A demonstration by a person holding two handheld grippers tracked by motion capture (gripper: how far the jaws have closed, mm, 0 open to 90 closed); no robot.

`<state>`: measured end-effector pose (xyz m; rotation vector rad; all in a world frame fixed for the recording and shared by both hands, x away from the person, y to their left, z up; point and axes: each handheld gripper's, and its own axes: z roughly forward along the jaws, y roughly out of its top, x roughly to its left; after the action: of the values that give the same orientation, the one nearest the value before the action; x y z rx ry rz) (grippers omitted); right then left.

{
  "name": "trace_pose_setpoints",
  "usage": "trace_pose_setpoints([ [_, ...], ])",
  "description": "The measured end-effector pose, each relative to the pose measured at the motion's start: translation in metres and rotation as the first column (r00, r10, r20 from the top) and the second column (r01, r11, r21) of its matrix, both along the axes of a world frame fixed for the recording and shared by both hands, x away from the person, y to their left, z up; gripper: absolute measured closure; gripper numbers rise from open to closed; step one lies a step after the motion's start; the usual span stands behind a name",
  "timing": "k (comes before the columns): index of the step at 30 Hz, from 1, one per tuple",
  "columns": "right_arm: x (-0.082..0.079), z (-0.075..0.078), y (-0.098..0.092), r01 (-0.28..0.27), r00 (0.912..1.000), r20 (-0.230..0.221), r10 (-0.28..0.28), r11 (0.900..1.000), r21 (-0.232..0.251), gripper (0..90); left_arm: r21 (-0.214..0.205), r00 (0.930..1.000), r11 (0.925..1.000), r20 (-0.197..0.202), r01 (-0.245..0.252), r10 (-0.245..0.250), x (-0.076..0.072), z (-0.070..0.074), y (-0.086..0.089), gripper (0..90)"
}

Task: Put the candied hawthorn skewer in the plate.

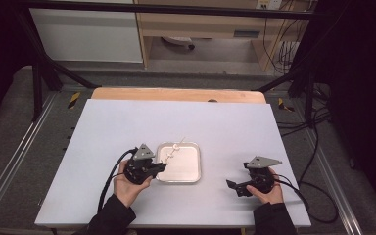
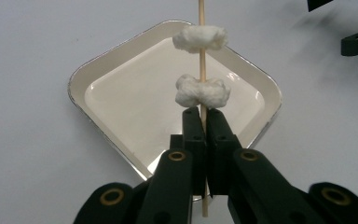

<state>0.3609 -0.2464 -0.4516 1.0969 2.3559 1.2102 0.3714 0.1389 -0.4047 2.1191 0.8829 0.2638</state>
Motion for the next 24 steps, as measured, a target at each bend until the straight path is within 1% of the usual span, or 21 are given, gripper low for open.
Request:
trace_pose_setpoints([
  [5, -0.001, 0.000, -0.002, 0.009, 1.0000, -0.001, -0.009, 0.9999, 0.007, 1.3, 0.046, 0.9995, 0.9986, -0.020, -0.025, 0.026, 0.009, -0.005, -0.008, 88.2],
  [9, -0.001, -0.001, -0.003, 0.007, 1.0000, 0.002, -0.007, 1.0000, 0.003, 1.3, 0.073, 0.9983, 0.9964, -0.037, -0.043, 0.046, 0.014, -0.011, -0.014, 88.3],
  [16, -0.001, -0.001, -0.003, 0.004, 1.0000, -0.002, -0.004, 1.0000, 0.004, 1.3, 0.111, 0.9942, 0.9920, -0.082, -0.061, 0.070, 0.021, -0.018, -0.021, 88.2],
  [19, -0.001, -0.002, -0.002, 0.003, 1.0000, -0.003, -0.003, 1.0000, 0.003, 1.3, 0.138, 0.9936, 0.9891, -0.092, -0.053, 0.066, 0.020, -0.021, -0.024, 88.2],
  [24, -0.001, -0.002, -0.002, -0.001, 1.0000, -0.007, 0.001, 1.0000, 0.000, 1.4, 0.163, 0.9911, 0.9859, -0.119, -0.040, 0.060, 0.021, -0.025, -0.029, 88.2],
])
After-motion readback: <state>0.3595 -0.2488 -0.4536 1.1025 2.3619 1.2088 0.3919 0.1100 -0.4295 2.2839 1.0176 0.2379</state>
